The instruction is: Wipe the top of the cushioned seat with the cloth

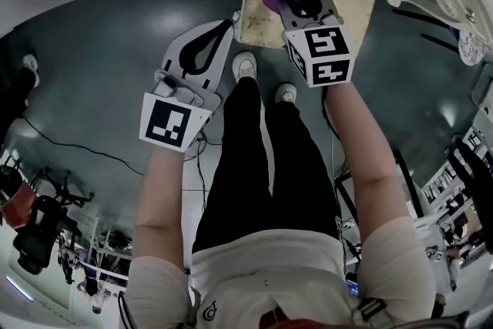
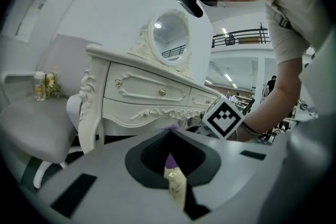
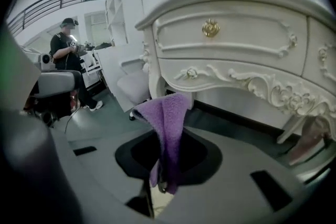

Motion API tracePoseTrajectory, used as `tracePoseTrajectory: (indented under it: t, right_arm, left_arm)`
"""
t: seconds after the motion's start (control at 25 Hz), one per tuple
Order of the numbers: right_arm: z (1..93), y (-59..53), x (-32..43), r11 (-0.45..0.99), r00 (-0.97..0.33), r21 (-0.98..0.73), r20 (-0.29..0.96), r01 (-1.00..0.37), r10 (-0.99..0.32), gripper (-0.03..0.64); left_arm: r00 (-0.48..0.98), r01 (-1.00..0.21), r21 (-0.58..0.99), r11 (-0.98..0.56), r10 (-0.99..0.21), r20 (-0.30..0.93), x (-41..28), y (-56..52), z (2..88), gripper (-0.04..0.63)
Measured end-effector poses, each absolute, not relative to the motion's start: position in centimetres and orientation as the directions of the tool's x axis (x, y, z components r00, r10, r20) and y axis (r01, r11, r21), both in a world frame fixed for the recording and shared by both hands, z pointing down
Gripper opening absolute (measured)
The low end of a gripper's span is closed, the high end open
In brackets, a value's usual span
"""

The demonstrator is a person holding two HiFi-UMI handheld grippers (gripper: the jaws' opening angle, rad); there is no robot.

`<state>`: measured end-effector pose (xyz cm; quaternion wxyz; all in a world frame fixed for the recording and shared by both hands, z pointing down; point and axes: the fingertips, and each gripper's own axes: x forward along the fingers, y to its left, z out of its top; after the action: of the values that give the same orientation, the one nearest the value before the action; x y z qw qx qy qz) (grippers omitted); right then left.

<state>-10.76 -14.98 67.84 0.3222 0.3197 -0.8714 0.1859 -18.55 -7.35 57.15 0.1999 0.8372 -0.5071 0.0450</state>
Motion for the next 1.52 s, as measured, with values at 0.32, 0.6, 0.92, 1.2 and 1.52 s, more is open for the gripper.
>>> tracePoseTrajectory:
  t: [0.32,0.6,0.92,1.2,1.52]
  right_arm:
    - [74.1,-17.9,-12.9,0.753,-0.544,-0.094,0.75,-0.651,-0.376,0.075]
    - [76.1,-19.2,-12.4,0.743,-0.497,-0.075,0.787,-0.665,-0.366,0.075]
    - [76.3,-19.7,-10.7,0.687,-0.515,-0.195,0.804,-0.7,-0.297,0.077]
    - [76.5,-20.5,-5.6,0.681,-0.478,-0.171,0.828,-0.712,-0.293,0.075]
    - [76.5,-21.1,-1.3,0.685,-0.449,-0.14,0.843,-0.715,-0.297,0.074]
  left_arm:
    - [0.461,-0.873,0.312,-0.374,-0.842,0.281,-20.8,-8.0,60.3,0.012]
    - [0.483,-0.864,0.316,-0.392,-0.822,0.301,-20.2,-7.7,61.0,0.013]
    - [0.504,-0.854,0.319,-0.41,-0.805,0.313,-16.9,-8.4,60.6,0.014]
    - [0.497,-0.859,0.309,-0.409,-0.814,0.302,-13.9,-9.6,59.6,0.014]
    - [0.498,-0.859,0.3,-0.414,-0.81,0.309,-10.3,-9.6,59.1,0.014]
